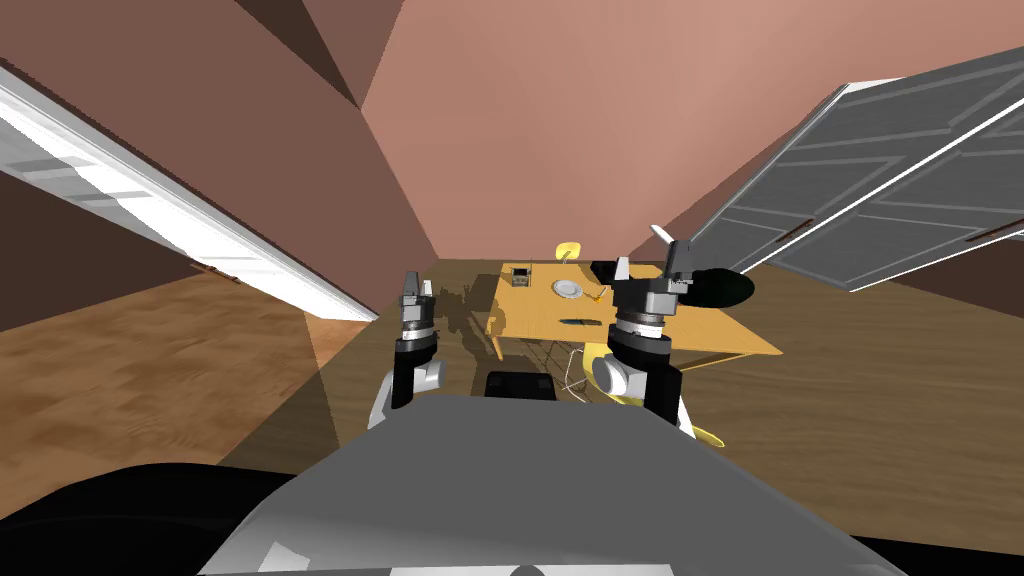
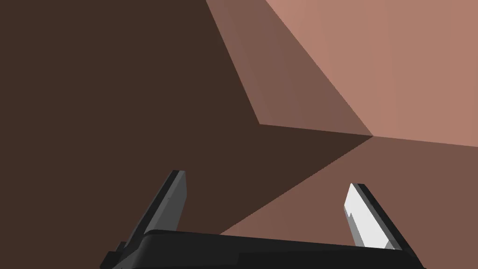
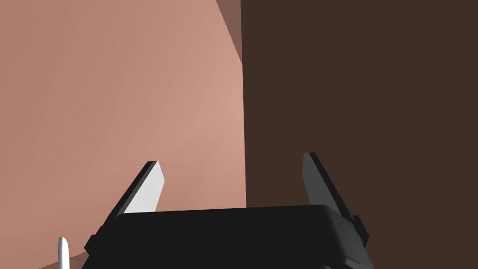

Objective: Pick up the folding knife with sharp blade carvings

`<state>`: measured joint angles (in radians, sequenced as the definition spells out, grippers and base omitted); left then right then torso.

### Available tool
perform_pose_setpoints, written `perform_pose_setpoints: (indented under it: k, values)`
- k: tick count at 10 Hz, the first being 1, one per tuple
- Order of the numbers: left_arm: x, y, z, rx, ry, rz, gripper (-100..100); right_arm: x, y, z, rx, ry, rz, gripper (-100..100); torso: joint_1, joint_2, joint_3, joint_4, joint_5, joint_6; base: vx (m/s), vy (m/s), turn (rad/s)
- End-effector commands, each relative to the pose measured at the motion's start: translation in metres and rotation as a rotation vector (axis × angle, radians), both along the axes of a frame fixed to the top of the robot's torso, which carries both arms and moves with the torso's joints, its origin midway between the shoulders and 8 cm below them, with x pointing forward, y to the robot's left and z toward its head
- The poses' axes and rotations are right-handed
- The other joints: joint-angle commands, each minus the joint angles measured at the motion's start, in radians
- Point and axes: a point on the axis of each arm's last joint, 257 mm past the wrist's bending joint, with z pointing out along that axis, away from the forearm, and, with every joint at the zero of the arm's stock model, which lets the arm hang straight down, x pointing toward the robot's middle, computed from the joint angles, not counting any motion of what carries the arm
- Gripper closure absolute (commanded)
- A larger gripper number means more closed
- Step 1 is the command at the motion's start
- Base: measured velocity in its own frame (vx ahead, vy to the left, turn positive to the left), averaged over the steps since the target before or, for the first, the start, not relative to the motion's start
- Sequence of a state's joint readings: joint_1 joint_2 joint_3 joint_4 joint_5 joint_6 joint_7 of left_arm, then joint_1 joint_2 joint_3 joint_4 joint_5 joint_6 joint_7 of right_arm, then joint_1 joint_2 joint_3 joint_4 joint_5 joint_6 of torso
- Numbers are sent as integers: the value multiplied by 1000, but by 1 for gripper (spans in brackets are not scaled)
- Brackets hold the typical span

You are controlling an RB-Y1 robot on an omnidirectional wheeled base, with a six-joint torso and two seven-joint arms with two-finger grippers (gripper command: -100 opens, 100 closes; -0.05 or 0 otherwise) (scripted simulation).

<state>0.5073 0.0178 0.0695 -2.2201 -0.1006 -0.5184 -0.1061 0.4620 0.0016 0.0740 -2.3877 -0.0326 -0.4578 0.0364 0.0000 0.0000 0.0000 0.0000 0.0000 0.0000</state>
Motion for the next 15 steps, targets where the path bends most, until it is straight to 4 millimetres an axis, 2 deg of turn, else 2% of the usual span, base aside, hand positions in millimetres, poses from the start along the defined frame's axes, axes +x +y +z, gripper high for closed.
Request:
perform_pose_setpoints:
  k: [1,4,7,8,11,12,13,15]
  values:
    - [0,0,0,0,0,0,0,2,8,-2,-30,5,21,-100,0,0,0,0,0,0,-29,-13,30]
    - [0,0,0,0,0,0,0,10,32,-13,-120,33,76,-100,-3,5,3,1,-1,0,-96,-44,64]
    - [0,0,0,0,0,0,0,22,60,-41,-234,89,132,-100,-6,12,7,3,-1,0,-185,-65,103]
    - [0,0,0,0,0,0,0,22,61,-42,-247,91,137,-100,-4,12,7,3,-1,0,-103,-33,43]
    - [0,0,0,0,0,0,0,34,87,-87,-399,173,187,-100,-5,9,5,2,-1,0,-137,-53,149]
    - [0,0,0,0,0,0,0,39,93,-111,-456,215,200,-100,-5,10,6,2,-1,0,-176,-48,172]
    - [0,0,0,0,0,0,0,39,93,-113,-469,219,205,-100,-4,11,6,2,-1,0,-127,-30,58]
    - [0,0,0,0,0,0,0,43,103,-156,-593,288,230,-100,-3,7,4,2,-1,0,-99,-27,194]
